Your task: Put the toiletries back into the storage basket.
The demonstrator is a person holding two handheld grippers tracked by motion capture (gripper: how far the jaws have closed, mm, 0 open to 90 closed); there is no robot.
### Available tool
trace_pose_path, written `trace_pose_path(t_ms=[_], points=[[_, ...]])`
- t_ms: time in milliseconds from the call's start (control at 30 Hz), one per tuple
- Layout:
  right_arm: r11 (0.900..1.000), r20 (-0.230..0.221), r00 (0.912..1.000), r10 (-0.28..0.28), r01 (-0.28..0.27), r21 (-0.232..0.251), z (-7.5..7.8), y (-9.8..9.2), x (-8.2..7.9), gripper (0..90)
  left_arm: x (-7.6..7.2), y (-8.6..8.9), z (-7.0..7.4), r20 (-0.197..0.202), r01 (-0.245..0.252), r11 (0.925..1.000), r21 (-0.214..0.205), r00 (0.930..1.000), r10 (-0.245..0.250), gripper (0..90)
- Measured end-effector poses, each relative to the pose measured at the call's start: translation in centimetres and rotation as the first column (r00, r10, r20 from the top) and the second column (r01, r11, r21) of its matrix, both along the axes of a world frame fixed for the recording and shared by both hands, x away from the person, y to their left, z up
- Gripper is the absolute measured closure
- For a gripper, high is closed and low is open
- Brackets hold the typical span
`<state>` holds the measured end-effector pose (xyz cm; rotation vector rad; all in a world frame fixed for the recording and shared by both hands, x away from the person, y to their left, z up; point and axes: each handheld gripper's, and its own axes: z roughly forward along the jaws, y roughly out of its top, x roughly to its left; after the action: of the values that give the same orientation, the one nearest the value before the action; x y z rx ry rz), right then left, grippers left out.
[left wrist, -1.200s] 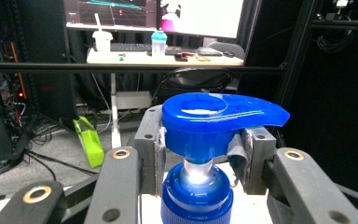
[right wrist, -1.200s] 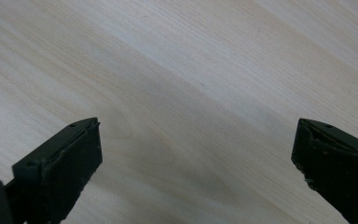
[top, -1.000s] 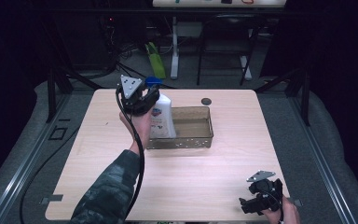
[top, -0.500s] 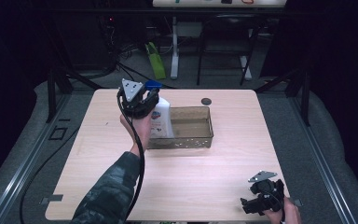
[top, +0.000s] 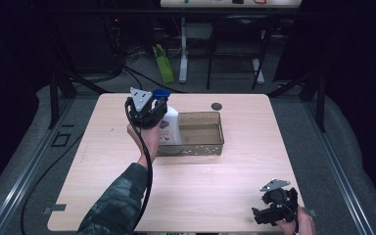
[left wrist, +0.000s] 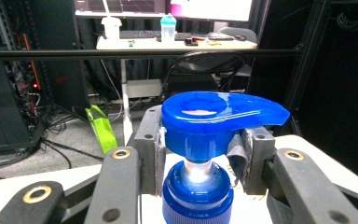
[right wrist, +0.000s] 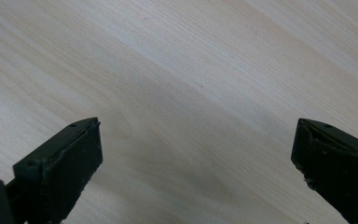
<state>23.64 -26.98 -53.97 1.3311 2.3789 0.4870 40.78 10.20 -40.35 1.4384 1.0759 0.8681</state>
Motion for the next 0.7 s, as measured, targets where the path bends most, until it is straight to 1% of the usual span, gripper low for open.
trace_pose_path(t_ms=[200,300,333,467,500,567,633,700], points=[[1.0000,-0.001,1.0000,0.002,-0.002,-0.003,0.0,0.0,0.0,1.3,-0.2,0.0,-0.3,-0.009,-0.006,0.9998,0.020,0.9999,0.007,59.0],[1.0000,0.000,1.0000,0.002,-0.002,-0.003,0.0,0.0,0.0,1.3,-0.2,0.1,-0.5,-0.011,-0.009,0.9998,0.016,0.9999,0.009,59.0],[1.0000,-0.001,1.0000,0.002,-0.002,-0.003,0.0,0.0,0.0,1.3,-0.3,0.1,-0.5,-0.011,-0.013,0.9997,0.020,0.9999,0.013,59.0],[1.0000,-0.005,1.0000,-0.001,0.001,-0.001,-0.1,0.0,0.0,1.3,-0.3,0.1,-0.4,-0.019,-0.002,0.9994,0.033,0.9998,0.003,59.0],[1.0000,-0.005,1.0000,-0.002,0.002,-0.001,-0.1,-0.1,0.1,1.3,-0.5,0.0,-0.4,-0.022,0.009,0.9987,0.051,0.9997,-0.008,59.0],[1.0000,-0.002,1.0000,-0.003,0.003,0.001,-0.1,-0.1,0.0,1.3,-0.5,-0.1,-0.4,-0.021,0.015,0.9982,0.058,0.9997,-0.014,59.0],[1.0000,-0.003,1.0000,-0.006,0.006,0.000,0.0,0.0,0.0,1.3,-0.9,-0.1,-0.5,-0.016,0.021,0.9970,0.074,0.9997,-0.020,58.9],[1.0000,-0.002,1.0000,-0.009,0.009,0.000,0.0,-0.1,0.0,1.3,-1.2,-0.1,-0.5,-0.013,0.021,0.9971,0.073,0.9997,-0.020,58.9]])
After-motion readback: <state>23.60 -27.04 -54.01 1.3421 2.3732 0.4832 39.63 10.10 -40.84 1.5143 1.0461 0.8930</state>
